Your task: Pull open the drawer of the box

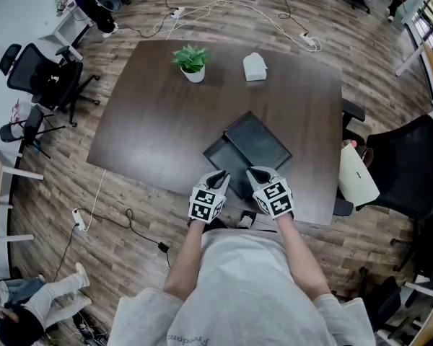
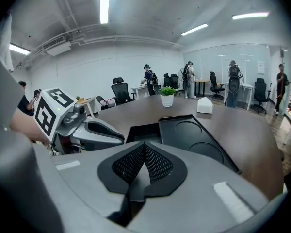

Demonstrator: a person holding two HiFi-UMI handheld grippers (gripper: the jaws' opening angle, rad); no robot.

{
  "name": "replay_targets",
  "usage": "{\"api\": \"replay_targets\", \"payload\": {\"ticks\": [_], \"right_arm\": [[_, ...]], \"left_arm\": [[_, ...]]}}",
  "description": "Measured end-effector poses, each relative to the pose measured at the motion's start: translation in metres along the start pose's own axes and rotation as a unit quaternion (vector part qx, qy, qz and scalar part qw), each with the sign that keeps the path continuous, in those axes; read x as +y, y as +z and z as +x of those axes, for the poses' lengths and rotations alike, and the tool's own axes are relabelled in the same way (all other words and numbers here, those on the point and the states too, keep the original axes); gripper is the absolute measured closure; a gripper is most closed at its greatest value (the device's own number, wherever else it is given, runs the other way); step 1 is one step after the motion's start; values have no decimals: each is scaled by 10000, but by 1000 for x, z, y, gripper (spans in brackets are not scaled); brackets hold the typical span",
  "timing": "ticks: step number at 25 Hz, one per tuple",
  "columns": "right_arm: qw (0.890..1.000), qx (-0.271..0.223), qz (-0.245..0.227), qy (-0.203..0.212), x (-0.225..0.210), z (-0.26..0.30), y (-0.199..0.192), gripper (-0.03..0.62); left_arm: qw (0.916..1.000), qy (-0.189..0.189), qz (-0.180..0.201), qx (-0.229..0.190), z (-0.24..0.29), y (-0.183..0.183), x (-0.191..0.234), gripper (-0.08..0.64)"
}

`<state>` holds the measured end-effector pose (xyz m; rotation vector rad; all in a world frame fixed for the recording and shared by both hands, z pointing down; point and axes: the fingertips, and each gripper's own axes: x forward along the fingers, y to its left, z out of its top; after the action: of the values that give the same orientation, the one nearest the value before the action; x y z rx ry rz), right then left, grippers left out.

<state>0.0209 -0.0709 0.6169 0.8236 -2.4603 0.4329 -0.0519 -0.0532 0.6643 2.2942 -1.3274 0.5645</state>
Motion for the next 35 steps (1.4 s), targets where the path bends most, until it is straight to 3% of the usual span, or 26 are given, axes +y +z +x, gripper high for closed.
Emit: {"api": "replay_targets", "payload": {"ticks": [8, 35], "right_arm": [[10000, 48, -19, 9, -5, 4, -3, 591], [9996, 262, 81, 55, -14, 11, -12, 591]], "left_arm": [[9999, 40, -74, -80, 6, 3, 3, 505], [10000, -21, -85, -2, 17, 2, 4, 505]]}}
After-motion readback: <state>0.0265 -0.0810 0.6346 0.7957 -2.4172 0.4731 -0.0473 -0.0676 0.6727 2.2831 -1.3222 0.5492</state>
